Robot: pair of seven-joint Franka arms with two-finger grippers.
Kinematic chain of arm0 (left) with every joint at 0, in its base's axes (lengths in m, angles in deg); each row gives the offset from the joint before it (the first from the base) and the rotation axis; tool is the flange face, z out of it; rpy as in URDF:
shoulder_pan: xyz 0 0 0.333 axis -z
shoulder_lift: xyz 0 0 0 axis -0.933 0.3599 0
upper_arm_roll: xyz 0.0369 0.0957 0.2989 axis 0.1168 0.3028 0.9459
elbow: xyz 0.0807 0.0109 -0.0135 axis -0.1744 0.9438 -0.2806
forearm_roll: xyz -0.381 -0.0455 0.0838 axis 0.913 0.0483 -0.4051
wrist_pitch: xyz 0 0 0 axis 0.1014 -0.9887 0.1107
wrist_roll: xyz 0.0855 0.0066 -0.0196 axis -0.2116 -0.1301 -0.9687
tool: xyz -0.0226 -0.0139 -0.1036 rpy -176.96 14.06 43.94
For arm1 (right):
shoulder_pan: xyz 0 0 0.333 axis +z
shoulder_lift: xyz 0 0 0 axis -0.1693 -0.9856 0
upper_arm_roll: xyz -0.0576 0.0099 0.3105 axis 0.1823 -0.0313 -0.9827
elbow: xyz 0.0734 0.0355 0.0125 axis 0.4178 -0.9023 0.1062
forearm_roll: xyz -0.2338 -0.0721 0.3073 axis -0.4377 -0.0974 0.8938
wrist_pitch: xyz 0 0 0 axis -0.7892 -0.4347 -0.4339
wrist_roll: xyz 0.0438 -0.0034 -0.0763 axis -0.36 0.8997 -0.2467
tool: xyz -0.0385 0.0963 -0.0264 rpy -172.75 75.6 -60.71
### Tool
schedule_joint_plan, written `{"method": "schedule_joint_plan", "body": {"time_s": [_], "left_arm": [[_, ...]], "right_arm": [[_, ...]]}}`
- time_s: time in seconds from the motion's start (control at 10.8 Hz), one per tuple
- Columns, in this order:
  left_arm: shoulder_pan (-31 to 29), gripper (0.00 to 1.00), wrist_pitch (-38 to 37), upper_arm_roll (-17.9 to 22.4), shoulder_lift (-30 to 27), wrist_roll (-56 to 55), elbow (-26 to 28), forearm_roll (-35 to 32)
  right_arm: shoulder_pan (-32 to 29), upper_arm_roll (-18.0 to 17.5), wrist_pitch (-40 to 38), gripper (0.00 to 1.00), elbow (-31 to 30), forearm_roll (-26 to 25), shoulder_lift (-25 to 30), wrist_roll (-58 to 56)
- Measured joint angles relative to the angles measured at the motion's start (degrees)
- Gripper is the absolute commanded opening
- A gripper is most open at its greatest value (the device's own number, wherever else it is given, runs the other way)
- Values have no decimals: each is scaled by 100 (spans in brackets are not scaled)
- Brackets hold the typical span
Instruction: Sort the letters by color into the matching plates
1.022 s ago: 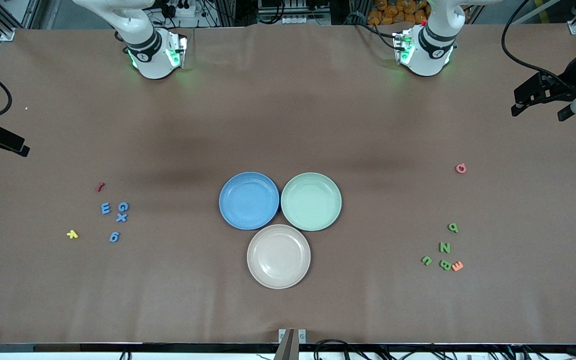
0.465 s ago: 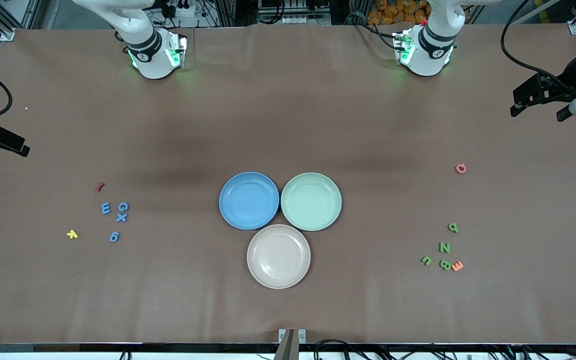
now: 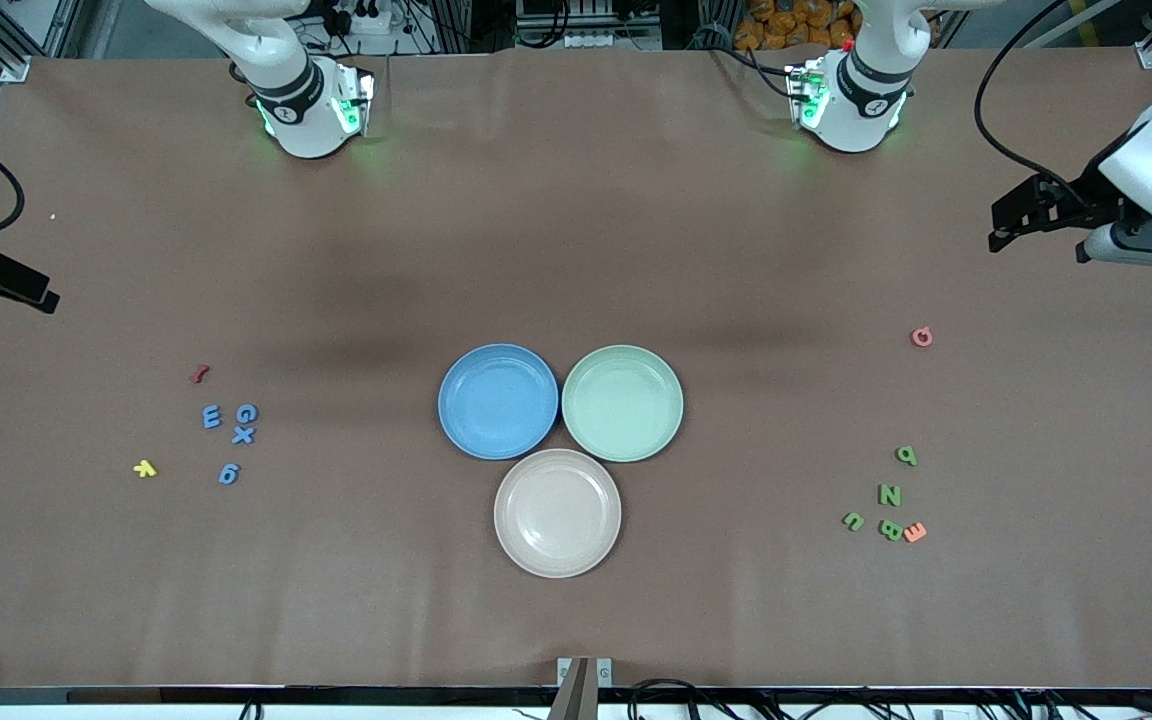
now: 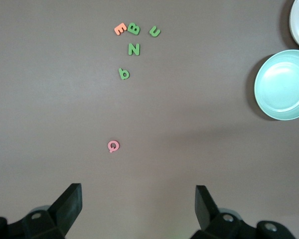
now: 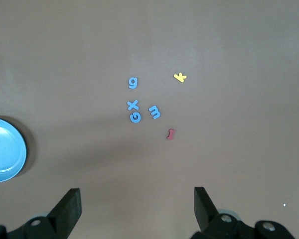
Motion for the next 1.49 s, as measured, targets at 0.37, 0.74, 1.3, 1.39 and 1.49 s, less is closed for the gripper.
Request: {"method": "schedule_joint_plan", "body": {"time_s": [0.37, 0.74, 1.3, 1.39, 1.49], "left_arm": [[-51, 100, 64, 29, 253, 0, 31, -21], [-447, 100, 124, 162, 1156, -2, -300, -34], [-553, 100, 1106, 180, 2571, -559, -462, -76], [-553, 100, 1291, 180, 2760, -570, -464, -76], [-553, 100, 1557, 180, 2940, -573, -461, -76]], "right_arm": [[-1, 1, 174, 100, -28, 0, -14, 0], [-12, 14, 865, 100, -487, 0, -53, 13], [-310, 28, 2131, 100, -1391, 133, -334, -1148], [-420, 29, 2337, 100, -1551, 187, -385, -1593], [-495, 33, 2511, 100, -1717, 212, -430, -1930]]}}
